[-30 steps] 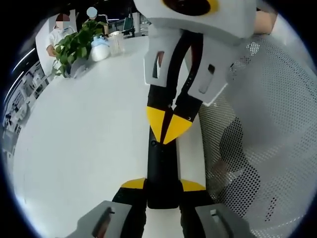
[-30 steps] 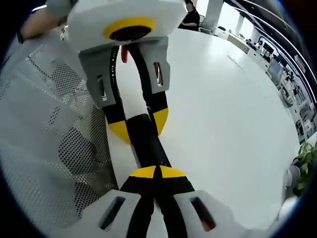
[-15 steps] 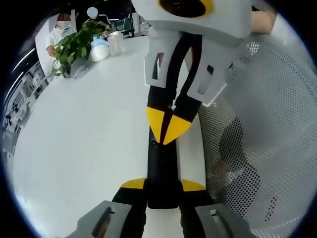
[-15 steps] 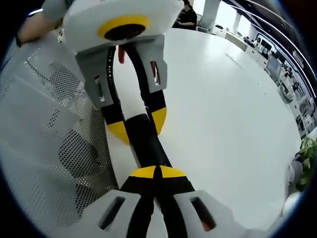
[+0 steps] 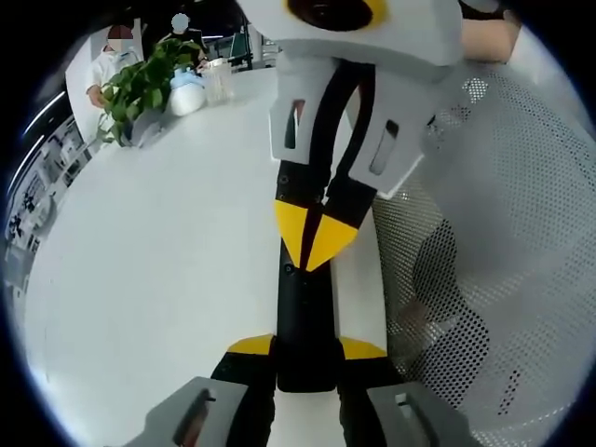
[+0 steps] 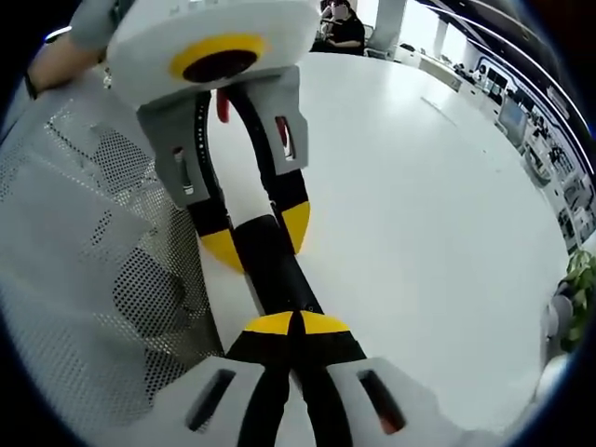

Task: Press the specified remote control buttons in sequence, fully releasing each button before pressing the next.

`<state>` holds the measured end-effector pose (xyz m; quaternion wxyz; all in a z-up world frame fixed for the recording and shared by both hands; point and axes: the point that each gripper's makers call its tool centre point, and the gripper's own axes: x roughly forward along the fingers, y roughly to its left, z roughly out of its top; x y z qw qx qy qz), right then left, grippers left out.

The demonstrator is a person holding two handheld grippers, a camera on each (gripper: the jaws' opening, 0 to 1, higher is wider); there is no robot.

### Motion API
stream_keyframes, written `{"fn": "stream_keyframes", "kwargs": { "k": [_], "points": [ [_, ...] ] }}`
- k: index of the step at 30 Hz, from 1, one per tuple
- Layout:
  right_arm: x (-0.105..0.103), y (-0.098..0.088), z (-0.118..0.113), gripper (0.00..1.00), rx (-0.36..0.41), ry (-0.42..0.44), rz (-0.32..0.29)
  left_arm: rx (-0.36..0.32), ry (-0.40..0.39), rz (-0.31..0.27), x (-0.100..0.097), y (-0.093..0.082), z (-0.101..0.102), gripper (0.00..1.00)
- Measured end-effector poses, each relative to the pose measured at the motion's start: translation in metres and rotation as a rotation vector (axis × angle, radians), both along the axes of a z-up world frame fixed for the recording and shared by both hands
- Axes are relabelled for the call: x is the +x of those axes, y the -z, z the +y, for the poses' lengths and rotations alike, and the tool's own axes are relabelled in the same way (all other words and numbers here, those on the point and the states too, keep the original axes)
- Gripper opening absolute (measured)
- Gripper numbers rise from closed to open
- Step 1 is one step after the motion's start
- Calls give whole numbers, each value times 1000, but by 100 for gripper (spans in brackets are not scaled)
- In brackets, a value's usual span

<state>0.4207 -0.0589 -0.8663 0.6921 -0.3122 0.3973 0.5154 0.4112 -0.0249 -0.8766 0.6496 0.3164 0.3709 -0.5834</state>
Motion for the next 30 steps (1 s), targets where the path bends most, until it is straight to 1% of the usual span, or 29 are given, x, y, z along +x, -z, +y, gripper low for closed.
{"fn": "stream_keyframes", "kwargs": {
  "k": [8, 11, 12, 13, 14, 16, 18, 26, 30],
  "points": [
    [0, 0, 0, 0, -5, -3, 27, 0, 1, 0, 0, 0, 0, 24],
    [5, 0, -3, 0, -28, -6, 6, 1, 2, -1, 0, 0, 0, 24],
    [8, 1, -6, 0, -51, 7, -3, 2, 2, -2, 0, 0, 0, 24],
    [12, 1, -10, 0, -77, -6, -16, 2, 2, -2, -1, 0, 0, 24],
    [13, 1, -8, 0, -63, -10, -12, 2, 2, -2, -1, 0, 0, 24],
    [14, 1, -8, 0, -47, 13, 25, 2, 3, -2, -1, 0, 0, 24],
    [14, 2, -7, 0, -31, 31, 44, 2, 2, -2, 0, 0, 0, 24],
    [12, 1, -1, 0, -16, 4, 64, -1, 0, 2, 0, 0, 0, 24],
    [12, 2, 0, 0, -24, -10, 79, -2, -1, 2, 0, 0, 0, 24]
  ]
}}
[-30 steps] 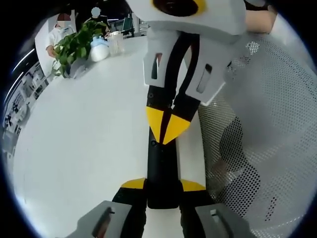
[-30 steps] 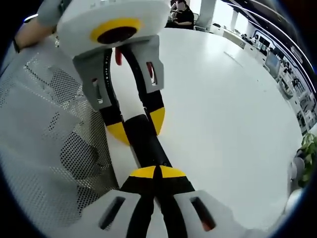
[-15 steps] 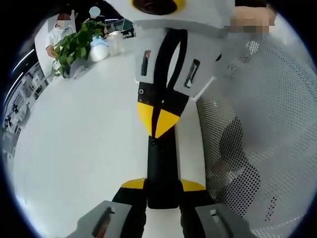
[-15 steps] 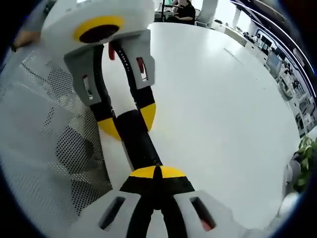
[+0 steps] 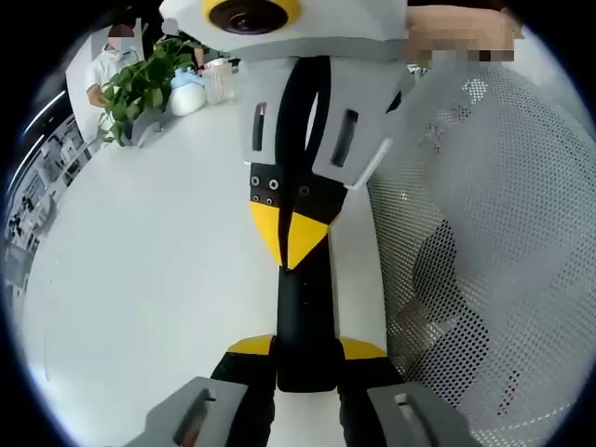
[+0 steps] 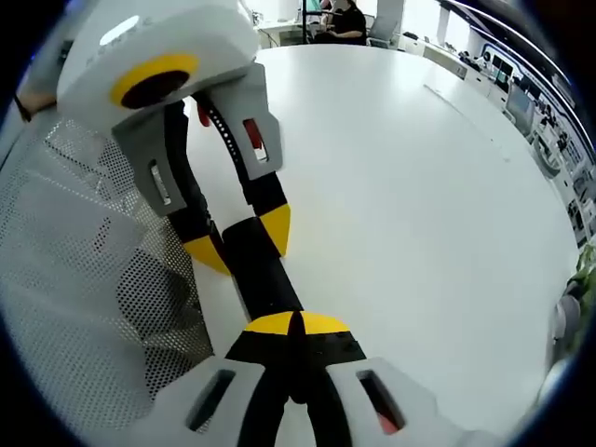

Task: Press the specified remote control buttons in sequence, fully releasing each button before pressing the next.

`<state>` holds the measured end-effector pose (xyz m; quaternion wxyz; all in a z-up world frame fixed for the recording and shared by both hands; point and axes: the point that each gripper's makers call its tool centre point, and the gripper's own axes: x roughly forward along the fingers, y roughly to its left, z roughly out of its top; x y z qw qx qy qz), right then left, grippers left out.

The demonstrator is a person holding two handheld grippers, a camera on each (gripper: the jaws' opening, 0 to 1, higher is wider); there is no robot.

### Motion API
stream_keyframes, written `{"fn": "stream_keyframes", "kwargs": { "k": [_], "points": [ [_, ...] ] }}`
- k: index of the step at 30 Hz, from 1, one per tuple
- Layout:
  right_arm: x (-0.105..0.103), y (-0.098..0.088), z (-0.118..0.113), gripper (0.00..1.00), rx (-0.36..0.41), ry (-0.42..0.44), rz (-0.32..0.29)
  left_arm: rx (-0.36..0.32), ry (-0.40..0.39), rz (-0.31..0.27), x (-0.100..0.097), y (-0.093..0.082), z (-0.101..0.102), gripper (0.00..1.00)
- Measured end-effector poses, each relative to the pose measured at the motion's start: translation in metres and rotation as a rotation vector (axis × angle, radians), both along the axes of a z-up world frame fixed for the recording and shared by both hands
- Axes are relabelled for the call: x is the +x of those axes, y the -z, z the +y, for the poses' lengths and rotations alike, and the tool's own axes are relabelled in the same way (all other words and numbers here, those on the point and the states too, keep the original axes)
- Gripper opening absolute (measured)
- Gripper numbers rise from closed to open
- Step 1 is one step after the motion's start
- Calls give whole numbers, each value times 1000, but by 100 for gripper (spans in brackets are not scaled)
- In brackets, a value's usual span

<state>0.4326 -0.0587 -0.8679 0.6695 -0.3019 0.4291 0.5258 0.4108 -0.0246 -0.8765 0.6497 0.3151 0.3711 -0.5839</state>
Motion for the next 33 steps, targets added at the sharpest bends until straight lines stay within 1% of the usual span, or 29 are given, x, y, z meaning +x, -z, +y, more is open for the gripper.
{"fn": "stream_keyframes", "kwargs": {
  "k": [10, 20, 23, 28, 33],
  "points": [
    [1, 2, 2, 0, -49, -66, 31, -11, -9, 11, 0, 0, 0, 24],
    [1, 3, 3, 0, -98, -95, 88, -7, -7, 10, 0, 0, 0, 24],
    [1, 3, 3, 0, -112, -93, 112, -7, -8, 10, 0, 0, 0, 24],
    [2, 4, 3, 0, -136, -65, 177, -5, -5, 9, 0, 0, 0, 24],
    [2, 6, 3, 0, -168, -63, 233, -5, -4, 6, 0, 0, 0, 24]
  ]
}}
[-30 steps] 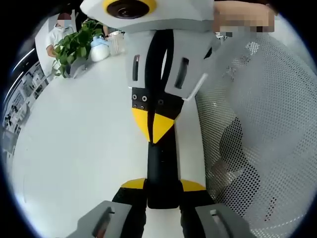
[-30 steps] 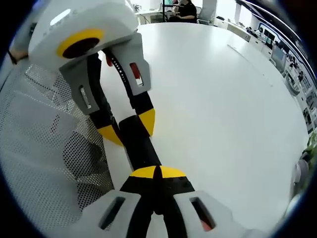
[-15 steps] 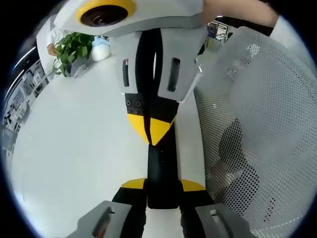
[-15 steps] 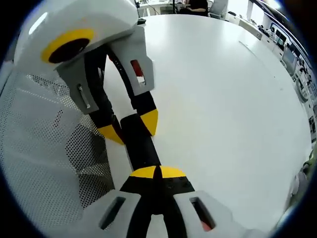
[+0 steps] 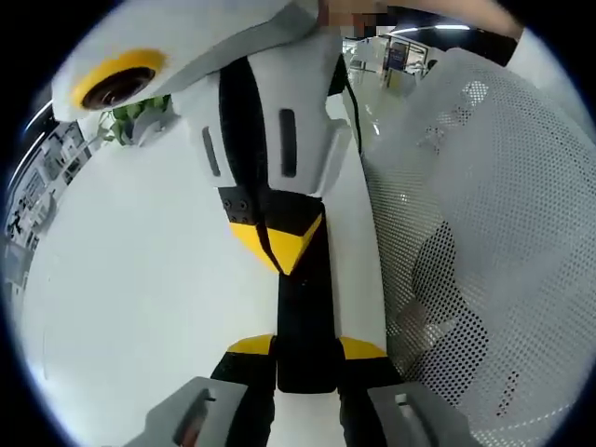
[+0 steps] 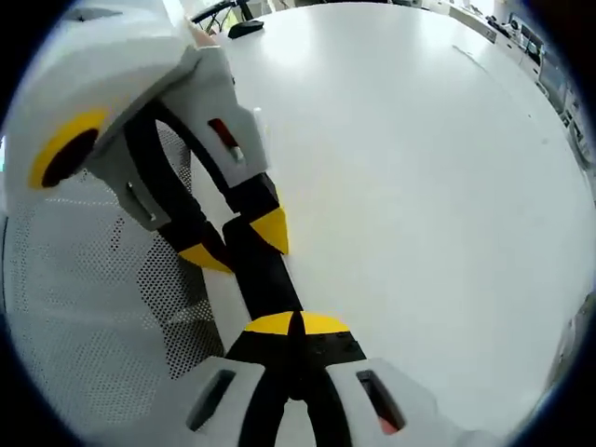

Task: Press the specified remote control buttons in sequence, fully releasing each button before pressing the next.

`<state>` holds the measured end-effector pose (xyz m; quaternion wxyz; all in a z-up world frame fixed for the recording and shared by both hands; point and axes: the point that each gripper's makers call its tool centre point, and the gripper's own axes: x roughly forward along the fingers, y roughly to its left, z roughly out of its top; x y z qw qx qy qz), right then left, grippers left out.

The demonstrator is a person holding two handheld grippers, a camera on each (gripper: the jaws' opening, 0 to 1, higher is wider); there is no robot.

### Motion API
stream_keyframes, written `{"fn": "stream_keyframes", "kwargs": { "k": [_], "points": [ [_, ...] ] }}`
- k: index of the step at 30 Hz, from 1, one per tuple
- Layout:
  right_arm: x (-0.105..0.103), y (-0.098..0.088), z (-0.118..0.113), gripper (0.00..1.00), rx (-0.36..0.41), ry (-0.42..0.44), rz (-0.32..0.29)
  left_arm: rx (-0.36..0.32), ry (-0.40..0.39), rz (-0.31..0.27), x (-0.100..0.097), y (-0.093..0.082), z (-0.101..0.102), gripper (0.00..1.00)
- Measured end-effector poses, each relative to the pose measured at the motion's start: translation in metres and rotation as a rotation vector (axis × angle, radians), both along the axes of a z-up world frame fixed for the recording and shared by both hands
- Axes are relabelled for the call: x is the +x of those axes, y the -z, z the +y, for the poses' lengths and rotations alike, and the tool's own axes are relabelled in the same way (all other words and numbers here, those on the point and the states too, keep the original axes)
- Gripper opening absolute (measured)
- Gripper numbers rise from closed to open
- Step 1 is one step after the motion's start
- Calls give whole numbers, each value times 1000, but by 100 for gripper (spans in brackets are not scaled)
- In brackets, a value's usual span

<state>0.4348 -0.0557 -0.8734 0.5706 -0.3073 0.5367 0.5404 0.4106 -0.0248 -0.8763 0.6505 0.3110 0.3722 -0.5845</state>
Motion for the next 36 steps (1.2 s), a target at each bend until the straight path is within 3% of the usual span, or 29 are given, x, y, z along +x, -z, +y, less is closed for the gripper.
{"fn": "stream_keyframes", "kwargs": {
  "k": [7, 12, 18, 24, 26, 31, 36],
  "points": [
    [-1, 1, 0, 0, -45, -9, 37, 1, 3, -2, 0, 1, 0, 24],
    [-3, 0, -1, 0, -45, -14, 13, 2, 3, -3, 0, 1, 0, 24],
    [-4, -1, -1, 0, -14, -31, -71, 3, 2, -5, 0, 0, 0, 24],
    [-2, -2, -1, 0, 60, 11, -148, -1, -2, -4, 0, 0, 0, 24],
    [0, -1, 1, 0, 99, 44, -200, -2, -3, -3, 0, 0, 0, 24],
    [-2, -4, 0, 0, 135, 19, -285, -6, -7, -1, 0, 0, 0, 24],
    [-7, -6, 0, 0, 140, -2, -328, -6, -6, -3, 0, 0, 0, 24]
  ]
}}
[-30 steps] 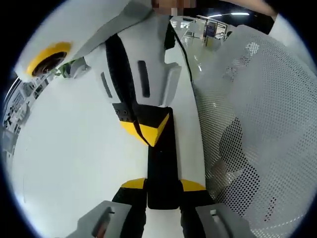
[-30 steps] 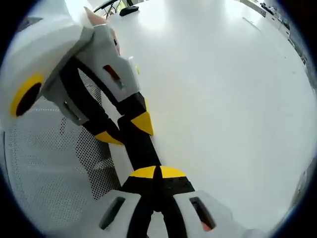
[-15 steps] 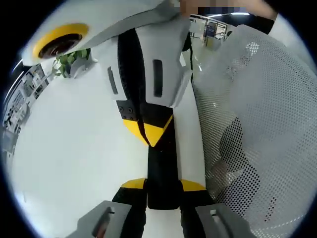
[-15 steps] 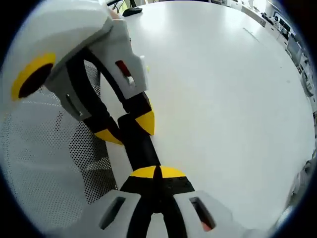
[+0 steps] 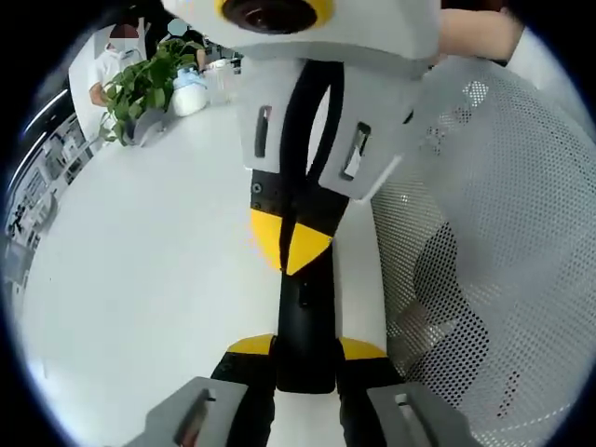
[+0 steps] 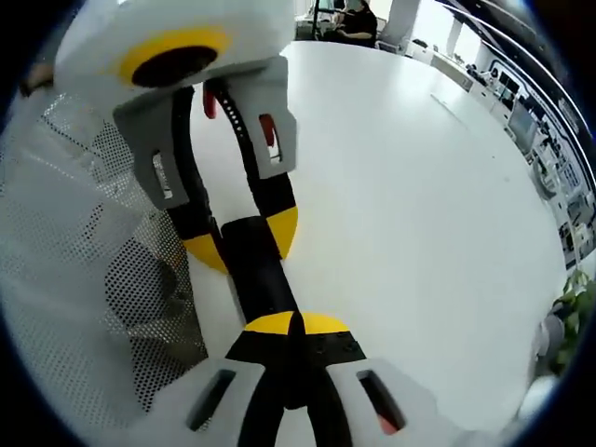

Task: Press the specified remote control buttons in sequence, fully releasing each button before pressing the next.

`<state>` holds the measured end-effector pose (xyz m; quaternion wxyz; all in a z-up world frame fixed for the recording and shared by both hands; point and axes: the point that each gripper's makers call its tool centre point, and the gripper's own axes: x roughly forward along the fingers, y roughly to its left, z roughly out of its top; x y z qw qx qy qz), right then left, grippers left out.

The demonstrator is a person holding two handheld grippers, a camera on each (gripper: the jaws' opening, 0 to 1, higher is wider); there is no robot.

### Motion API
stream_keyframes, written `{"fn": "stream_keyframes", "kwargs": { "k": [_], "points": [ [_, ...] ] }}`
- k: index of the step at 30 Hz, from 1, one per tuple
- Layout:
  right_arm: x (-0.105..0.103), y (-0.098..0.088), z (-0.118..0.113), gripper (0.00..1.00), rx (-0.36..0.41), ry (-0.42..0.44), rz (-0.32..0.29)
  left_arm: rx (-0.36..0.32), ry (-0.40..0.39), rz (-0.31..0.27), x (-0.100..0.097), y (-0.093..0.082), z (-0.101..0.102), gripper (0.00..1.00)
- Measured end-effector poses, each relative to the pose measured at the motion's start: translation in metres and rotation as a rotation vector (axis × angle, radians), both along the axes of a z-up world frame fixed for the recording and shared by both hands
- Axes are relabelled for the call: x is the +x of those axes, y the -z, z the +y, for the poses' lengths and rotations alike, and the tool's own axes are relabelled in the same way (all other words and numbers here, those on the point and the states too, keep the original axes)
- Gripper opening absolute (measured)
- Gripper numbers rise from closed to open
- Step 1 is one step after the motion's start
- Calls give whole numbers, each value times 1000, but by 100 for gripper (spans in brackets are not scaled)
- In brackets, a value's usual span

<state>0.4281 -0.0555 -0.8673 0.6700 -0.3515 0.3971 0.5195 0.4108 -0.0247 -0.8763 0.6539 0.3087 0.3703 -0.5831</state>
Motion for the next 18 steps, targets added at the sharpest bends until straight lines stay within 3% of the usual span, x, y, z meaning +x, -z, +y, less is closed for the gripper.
{"fn": "stream_keyframes", "kwargs": {
  "k": [7, 18],
  "points": [
    [-9, -1, 3, 0, 17, -23, 35, -1, 1, 3, 0, 0, 0, 24],
    [-10, 0, 6, 0, 16, -50, 23, -1, -1, 4, 1, 1, 0, 24]
  ]
}}
